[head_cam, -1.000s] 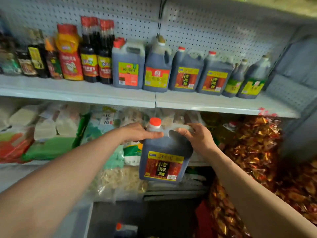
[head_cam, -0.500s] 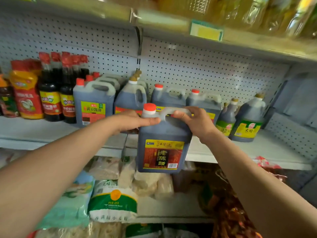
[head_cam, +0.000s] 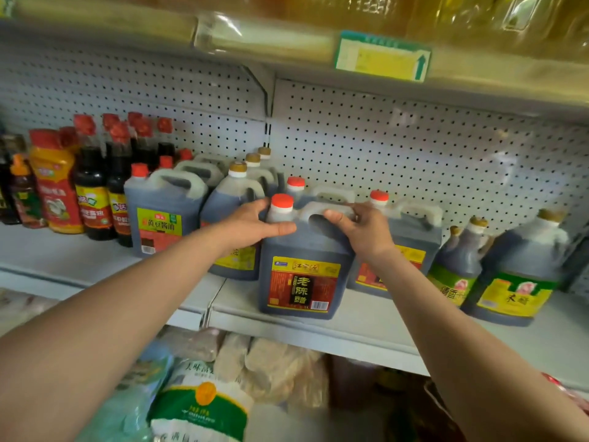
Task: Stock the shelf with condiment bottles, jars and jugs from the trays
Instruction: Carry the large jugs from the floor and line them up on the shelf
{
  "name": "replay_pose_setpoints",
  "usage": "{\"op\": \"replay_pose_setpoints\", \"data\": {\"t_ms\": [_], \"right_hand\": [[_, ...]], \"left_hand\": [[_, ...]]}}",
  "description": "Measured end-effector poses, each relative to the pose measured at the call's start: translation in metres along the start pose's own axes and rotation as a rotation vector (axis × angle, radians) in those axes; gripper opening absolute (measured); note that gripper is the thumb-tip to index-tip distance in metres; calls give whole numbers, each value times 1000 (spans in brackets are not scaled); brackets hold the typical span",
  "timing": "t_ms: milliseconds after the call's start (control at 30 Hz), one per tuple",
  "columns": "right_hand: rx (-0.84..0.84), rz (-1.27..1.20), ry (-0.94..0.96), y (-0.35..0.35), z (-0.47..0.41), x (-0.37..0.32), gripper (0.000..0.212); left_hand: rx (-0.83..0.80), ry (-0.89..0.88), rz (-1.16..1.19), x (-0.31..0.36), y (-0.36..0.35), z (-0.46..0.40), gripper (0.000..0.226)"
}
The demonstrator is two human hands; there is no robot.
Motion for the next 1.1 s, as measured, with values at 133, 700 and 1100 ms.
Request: {"op": "replay_pose_setpoints", "data": {"t_ms": [133,700,1100], "right_hand": [[29,112,100,-2,-4,-2,66],[38,115,-62,-10,9,7,97],[51,2,-113,-13,13,10,94]], "left_hand": [[0,-30,-14,6,0,-5,59],[-42,-38,6,0,-3,-18,59],[-13,-84,-29,-1,-2,-22,69]]}}
Point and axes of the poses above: each hand's wrist, its own z-axis away from the middle knuckle, its own y-axis out of the back of the hand, x = y × z, the point moved 9 cm from there along -z, towards the middle knuckle, and after that the axes turned 8 degrees about x, right-handed, at the moved point
